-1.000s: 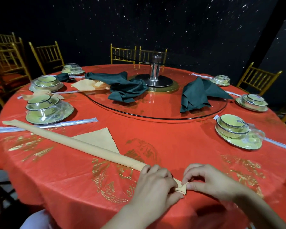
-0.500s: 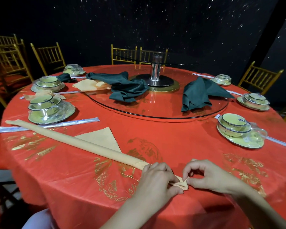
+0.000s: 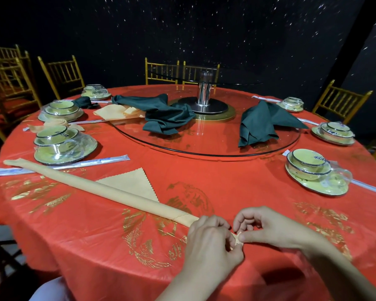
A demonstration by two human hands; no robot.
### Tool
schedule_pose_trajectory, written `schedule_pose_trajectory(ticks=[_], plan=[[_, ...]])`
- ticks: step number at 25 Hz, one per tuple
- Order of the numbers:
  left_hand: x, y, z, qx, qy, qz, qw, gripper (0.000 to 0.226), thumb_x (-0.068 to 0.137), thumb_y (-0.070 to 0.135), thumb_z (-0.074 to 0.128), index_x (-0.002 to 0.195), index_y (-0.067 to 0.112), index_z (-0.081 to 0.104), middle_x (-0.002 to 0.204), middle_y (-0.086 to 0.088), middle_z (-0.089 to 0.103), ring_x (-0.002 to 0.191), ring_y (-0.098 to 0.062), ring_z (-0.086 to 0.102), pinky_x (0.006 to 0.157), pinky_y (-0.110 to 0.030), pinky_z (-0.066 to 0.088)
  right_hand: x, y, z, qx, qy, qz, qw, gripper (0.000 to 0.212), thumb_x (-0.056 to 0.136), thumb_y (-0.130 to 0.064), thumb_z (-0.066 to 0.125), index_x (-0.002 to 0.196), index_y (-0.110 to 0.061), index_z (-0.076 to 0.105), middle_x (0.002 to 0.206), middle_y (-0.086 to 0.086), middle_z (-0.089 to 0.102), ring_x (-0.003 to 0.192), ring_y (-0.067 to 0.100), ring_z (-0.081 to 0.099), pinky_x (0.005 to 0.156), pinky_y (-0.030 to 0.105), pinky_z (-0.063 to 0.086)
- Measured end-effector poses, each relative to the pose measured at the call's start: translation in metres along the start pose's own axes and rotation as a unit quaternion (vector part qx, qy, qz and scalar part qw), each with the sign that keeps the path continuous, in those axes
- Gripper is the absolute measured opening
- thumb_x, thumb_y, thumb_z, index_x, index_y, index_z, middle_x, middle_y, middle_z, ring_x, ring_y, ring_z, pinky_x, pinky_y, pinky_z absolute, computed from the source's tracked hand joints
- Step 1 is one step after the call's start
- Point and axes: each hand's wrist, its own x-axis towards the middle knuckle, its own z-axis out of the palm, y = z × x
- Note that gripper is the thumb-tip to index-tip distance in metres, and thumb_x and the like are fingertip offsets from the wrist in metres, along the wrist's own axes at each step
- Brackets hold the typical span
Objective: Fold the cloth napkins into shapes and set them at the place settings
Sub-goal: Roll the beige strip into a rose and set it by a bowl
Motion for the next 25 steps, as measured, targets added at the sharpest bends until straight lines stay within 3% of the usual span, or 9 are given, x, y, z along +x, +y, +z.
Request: schedule_pose_trajectory(ticks=[5, 9, 12, 14, 16, 19, 22, 25], plan=[[-0.004, 0.002, 0.002, -0.020, 0.006, 0.010, 1.000, 0.018, 0.061, 0.046, 0.056, 0.056, 0.031, 0.065, 0.077, 0.021, 0.054, 0.074, -0.001, 0.050, 0.072, -0.017, 0.039, -0.005, -0.001, 0.004, -0.025, 0.024, 0.001, 0.999, 0.017, 0.083, -0.008, 0.069, 0.081, -0.024, 0.068, 0.066, -0.009, 0.061, 0.061, 0.002, 0.043, 0.062, 0.017, 0.036], [-0.006, 0.001, -0.005, -0.063, -0.026, 0.004, 0.998, 0.015, 0.074, 0.039, 0.056, 0.084, 0.028, 0.052, 0.096, 0.014, 0.043, 0.086, -0.007, 0.051, 0.081, -0.020, 0.039, 0.002, -0.003, 0.009, -0.055, 0.017, 0.010, 0.998, 0.019, 0.085, -0.008, 0.066, 0.081, -0.026, 0.066, 0.063, -0.011, 0.057, 0.058, -0.001, 0.042, 0.059, 0.016, 0.035], [-0.006, -0.002, -0.009, -0.030, -0.029, 0.049, 0.998, 0.011, 0.075, 0.038, 0.050, 0.079, 0.029, 0.056, 0.091, 0.014, 0.051, 0.081, -0.010, 0.054, 0.076, -0.026, 0.047, 0.005, -0.004, 0.011, -0.056, 0.024, 0.017, 0.998, 0.020, 0.083, -0.007, 0.066, 0.081, -0.026, 0.060, 0.064, -0.009, 0.056, 0.059, 0.004, 0.040, 0.059, 0.021, 0.034], [-0.004, -0.004, -0.009, -0.024, -0.032, 0.054, 0.998, 0.018, 0.074, 0.039, 0.048, 0.072, 0.030, 0.062, 0.085, 0.014, 0.056, 0.078, -0.012, 0.056, 0.073, -0.029, 0.051, 0.003, -0.004, 0.010, -0.097, 0.045, 0.004, 0.994, 0.019, 0.080, -0.014, 0.070, 0.077, -0.031, 0.060, 0.072, -0.013, 0.058, 0.066, 0.003, 0.045, 0.066, 0.021, 0.038], [-0.002, -0.008, -0.009, -0.039, -0.035, 0.053, 0.997, 0.022, 0.074, 0.040, 0.048, 0.070, 0.029, 0.065, 0.084, 0.014, 0.057, 0.079, -0.011, 0.057, 0.075, -0.029, 0.049, -0.003, 0.000, 0.008, -0.113, 0.052, -0.026, 0.992, 0.018, 0.079, -0.019, 0.070, 0.080, -0.036, 0.066, 0.091, -0.017, 0.059, 0.089, 0.005, 0.054, 0.082, 0.015, 0.039], [0.001, -0.008, -0.012, -0.046, -0.045, 0.049, 0.997, 0.027, 0.073, 0.042, 0.044, 0.068, 0.029, 0.068, 0.085, 0.015, 0.058, 0.080, -0.009, 0.057, 0.075, -0.027, 0.046, -0.014, 0.007, 0.005, -0.138, 0.035, -0.020, 0.990, 0.027, 0.075, -0.023, 0.064, 0.088, -0.047, 0.065, 0.111, -0.027, 0.051, 0.115, 0.001, 0.044, 0.099, 0.014, 0.030], [0.003, -0.006, -0.012, -0.042, -0.047, 0.039, 0.997, 0.031, 0.073, 0.044, 0.042, 0.068, 0.028, 0.068, 0.084, 0.015, 0.058, 0.079, -0.009, 0.055, 0.075, -0.027, 0.043, -0.010, 0.009, 0.006, -0.185, 0.046, -0.031, 0.981, 0.021, 0.079, -0.033, 0.066, 0.090, -0.051, 0.063, 0.110, -0.026, 0.049, 0.114, 0.001, 0.043, 0.100, 0.018, 0.029], [0.001, -0.003, -0.015, -0.072, -0.053, 0.042, 0.995, 0.036, 0.069, 0.050, 0.042, 0.071, 0.028, 0.070, 0.087, 0.016, 0.057, 0.085, -0.007, 0.053, 0.082, -0.026, 0.039, -0.011, 0.005, 0.007, -0.188, 0.045, -0.047, 0.980, 0.015, 0.079, -0.046, 0.057, 0.093, -0.041, 0.061, 0.104, -0.022, 0.052, 0.107, 0.003, 0.047, 0.096, 0.018, 0.030]])
